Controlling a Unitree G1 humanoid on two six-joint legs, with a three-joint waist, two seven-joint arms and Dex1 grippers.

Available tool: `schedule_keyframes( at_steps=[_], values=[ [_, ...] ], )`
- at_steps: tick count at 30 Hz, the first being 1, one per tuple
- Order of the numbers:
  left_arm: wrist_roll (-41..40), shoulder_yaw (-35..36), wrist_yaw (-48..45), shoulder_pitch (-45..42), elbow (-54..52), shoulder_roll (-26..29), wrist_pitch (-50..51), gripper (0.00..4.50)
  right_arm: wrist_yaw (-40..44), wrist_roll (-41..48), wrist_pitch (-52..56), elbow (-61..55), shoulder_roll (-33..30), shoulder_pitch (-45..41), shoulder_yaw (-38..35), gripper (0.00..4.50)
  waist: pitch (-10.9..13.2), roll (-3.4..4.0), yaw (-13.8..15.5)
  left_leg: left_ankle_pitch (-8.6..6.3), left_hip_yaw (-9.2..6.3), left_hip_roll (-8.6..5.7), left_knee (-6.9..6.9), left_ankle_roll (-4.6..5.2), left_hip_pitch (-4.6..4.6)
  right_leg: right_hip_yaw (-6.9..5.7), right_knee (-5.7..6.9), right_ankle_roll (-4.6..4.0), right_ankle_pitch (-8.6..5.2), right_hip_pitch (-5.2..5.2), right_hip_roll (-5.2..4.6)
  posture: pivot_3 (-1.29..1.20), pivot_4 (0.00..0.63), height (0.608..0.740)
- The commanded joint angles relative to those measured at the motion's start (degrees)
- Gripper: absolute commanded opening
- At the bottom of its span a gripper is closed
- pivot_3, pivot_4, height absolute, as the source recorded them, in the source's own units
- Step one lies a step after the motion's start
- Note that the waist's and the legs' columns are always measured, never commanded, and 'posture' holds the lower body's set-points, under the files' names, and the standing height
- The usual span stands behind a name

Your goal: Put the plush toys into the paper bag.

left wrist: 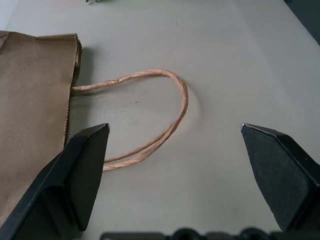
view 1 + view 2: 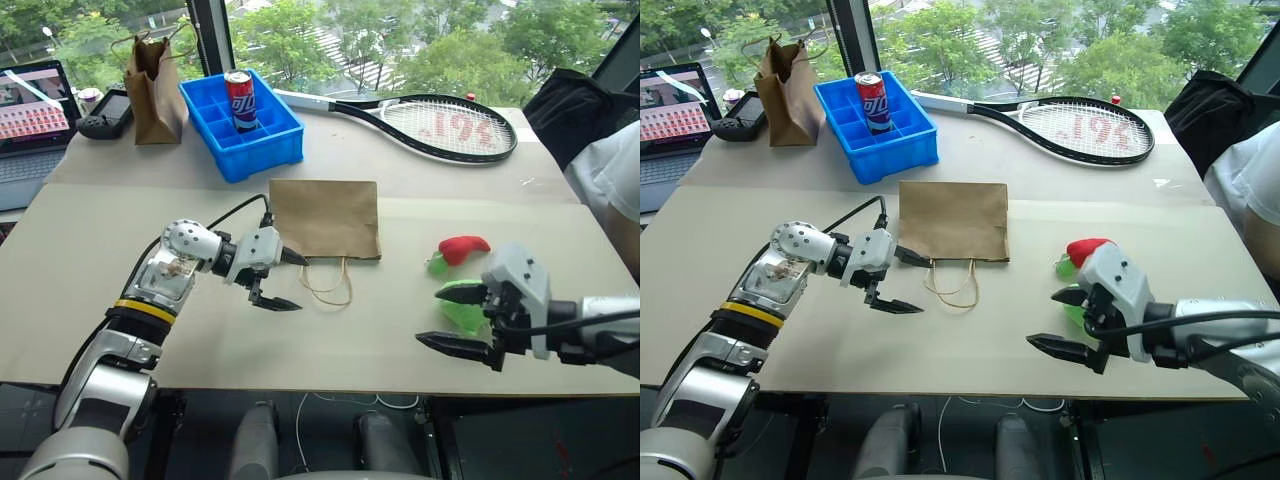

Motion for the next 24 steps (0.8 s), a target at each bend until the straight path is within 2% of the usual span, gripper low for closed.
schedule_keyframes(
  at_steps=[1,4,5,9,12,13,19,20,21,24],
  values=[
    [2.92,-0.09,2.06,-4.16,6.69,-2.39,-5.23,3.98,-0.26,-0.97,-0.94,-2.39,1.15,2.54,-5.99,4.5,0.0,0.0,0.03,0.0,0.0,0.0,0.03,0.0,0.0,0.01,0.0,0.04,0.04,0.0,-0.01,0.0,0.15,0.731],
    [3.23,0.26,1.05,-5.96,10.21,-3.52,-6.97,3.14,-0.34,-1.55,-1.17,-3.32,1.99,4.43,-6.87,4.5,0.0,0.01,-0.04,0.01,-0.03,0.0,0.11,0.01,-0.05,0.0,-0.01,0.08,0.08,0.04,0.01,0.0,0.15,0.731],
    [3.33,0.37,0.86,-6.53,11.26,-3.82,-7.36,2.64,-0.45,-1.77,-1.12,-3.55,2.25,4.89,-6.96,4.5,0.0,0.0,-0.03,0.01,-0.03,0.0,0.12,0.01,-0.05,0.0,-0.02,0.07,0.08,0.04,0.01,0.0,0.15,0.731],
    [1.78,1.56,-0.28,-7.94,13.45,-5.5,-6.08,1.34,-1.35,-2.54,-1.37,-4.55,3.53,5.69,-5.7,4.5,0.0,0.01,-0.03,0.01,-0.06,0.0,0.12,0.01,-0.1,0.0,-0.01,0.09,0.09,0.02,0.01,0.0,0.15,0.731],
    [0.11,2.72,-0.42,-7.92,12.39,-6.76,-2.91,0.2,-3.12,-3.18,-1.47,-5.62,5.28,5.19,-2.91,4.5,0.0,0.01,-0.03,0.02,-0.08,0.0,0.13,0.01,-0.12,0.0,-0.01,0.1,0.09,0.02,0.02,0.0,0.15,0.731],
    [-1.0,3.35,-0.47,-7.8,11.28,-7.2,-0.78,0.08,-3.41,-3.71,-1.97,-5.93,5.91,5.04,-1.86,4.5,0.0,0.01,-0.04,0.02,-0.08,0.0,0.12,0.01,-0.12,0.0,-0.02,0.11,0.09,0.02,0.02,0.0,0.15,0.731],
    [-8.35,6.13,-2.14,-6.49,-1.8,-6.19,17.54,0.08,-8.84,-8.09,-4.75,-4.94,12.46,1.83,4.84,4.5,-0.01,0.01,-0.32,0.03,-0.17,0.0,0.15,0.01,-0.2,-0.01,0.03,0.14,0.11,-0.02,0.08,0.0,0.15,0.731],
    [-9.33,6.51,-1.86,-6.38,-4.0,-5.87,20.53,0.0,-9.53,-9.14,-5.14,-4.45,13.39,0.93,6.2,3.98,-0.02,0.04,-0.38,0.04,-0.19,0.0,0.15,0.01,-0.19,-0.01,0.04,0.14,0.11,-0.02,0.08,0.0,0.15,0.731],
    [-10.3,7.0,-1.04,-6.41,-5.96,-5.76,23.58,0.0,-10.43,-10.16,-5.37,-3.91,14.5,0.01,7.53,3.82,-0.02,0.04,-0.42,0.04,-0.19,0.0,0.15,0.01,-0.19,-0.01,0.07,0.14,0.11,-0.03,0.08,0.0,0.15,0.731],
    [-12.56,8.01,1.62,-6.53,-10.98,-5.77,30.7,0.0,-13.2,-12.41,-6.02,-2.31,18.06,-2.98,10.95,2.78,-0.02,0.04,-0.54,0.06,-0.21,0.0,0.2,0.01,-0.17,-0.01,0.22,0.16,0.09,-0.04,0.09,0.0,0.15,0.731]
  ],
)
